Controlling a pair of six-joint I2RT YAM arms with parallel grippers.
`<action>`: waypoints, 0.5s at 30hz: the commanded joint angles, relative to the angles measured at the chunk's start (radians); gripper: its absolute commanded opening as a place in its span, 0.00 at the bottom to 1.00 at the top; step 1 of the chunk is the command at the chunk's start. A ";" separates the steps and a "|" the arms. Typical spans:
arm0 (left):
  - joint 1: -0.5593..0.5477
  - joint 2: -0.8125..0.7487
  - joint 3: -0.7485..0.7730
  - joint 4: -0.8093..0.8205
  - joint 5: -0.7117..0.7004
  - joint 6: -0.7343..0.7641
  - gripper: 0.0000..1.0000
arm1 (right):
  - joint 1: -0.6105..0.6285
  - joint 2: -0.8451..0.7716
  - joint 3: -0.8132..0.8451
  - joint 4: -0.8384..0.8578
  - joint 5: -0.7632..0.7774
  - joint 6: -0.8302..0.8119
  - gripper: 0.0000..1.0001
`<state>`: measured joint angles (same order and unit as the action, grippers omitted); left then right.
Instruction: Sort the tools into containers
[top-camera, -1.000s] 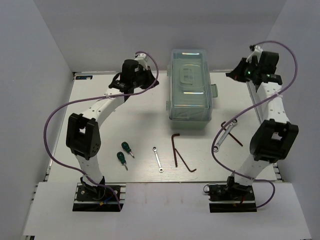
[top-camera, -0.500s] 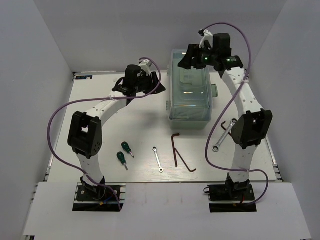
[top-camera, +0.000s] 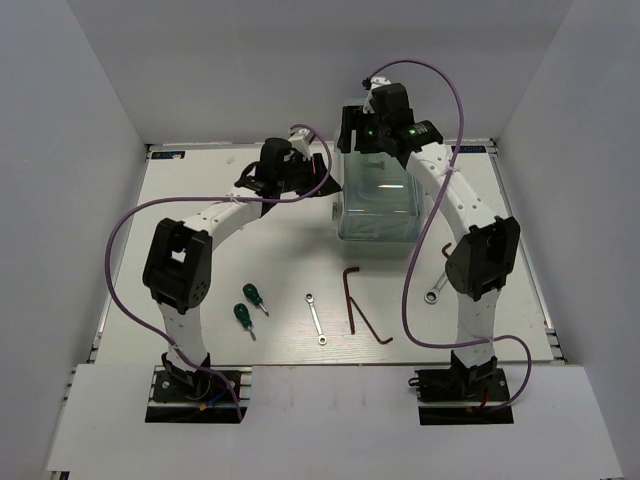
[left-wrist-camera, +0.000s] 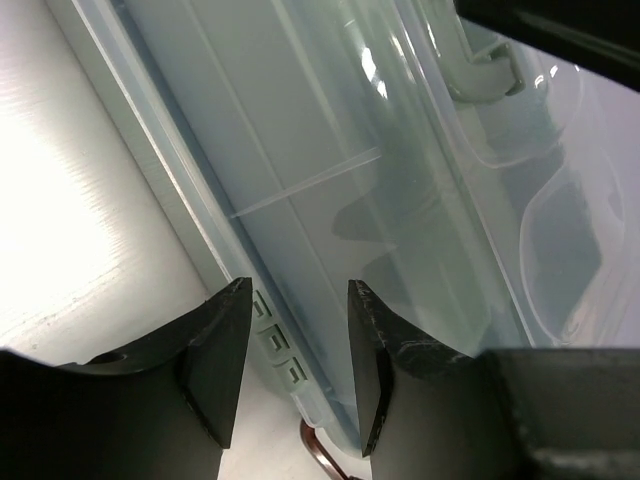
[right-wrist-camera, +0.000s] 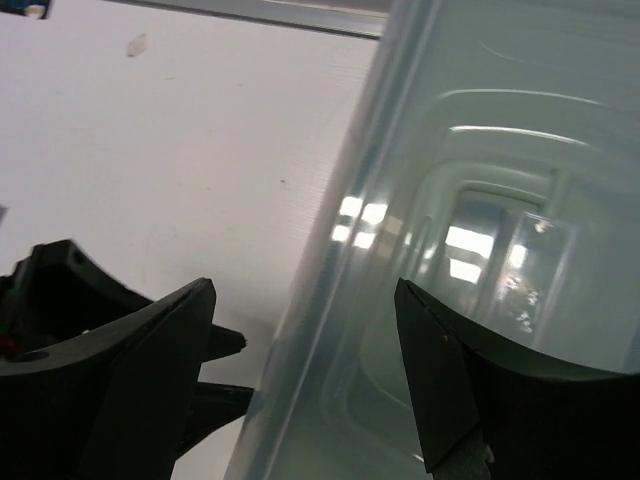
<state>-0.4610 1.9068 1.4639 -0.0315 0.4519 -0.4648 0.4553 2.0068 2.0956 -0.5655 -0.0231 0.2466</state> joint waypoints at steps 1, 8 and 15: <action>-0.007 -0.012 -0.014 0.033 0.030 -0.003 0.53 | 0.005 0.004 -0.006 -0.016 0.185 0.046 0.78; -0.007 -0.022 -0.024 0.042 0.030 -0.003 0.53 | 0.006 0.021 -0.019 -0.028 0.215 0.097 0.76; -0.007 -0.031 -0.024 0.051 0.039 -0.012 0.53 | -0.006 0.056 -0.038 -0.060 0.096 0.169 0.76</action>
<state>-0.4610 1.9072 1.4460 -0.0143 0.4580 -0.4694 0.4549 2.0388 2.0769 -0.6075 0.1299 0.3603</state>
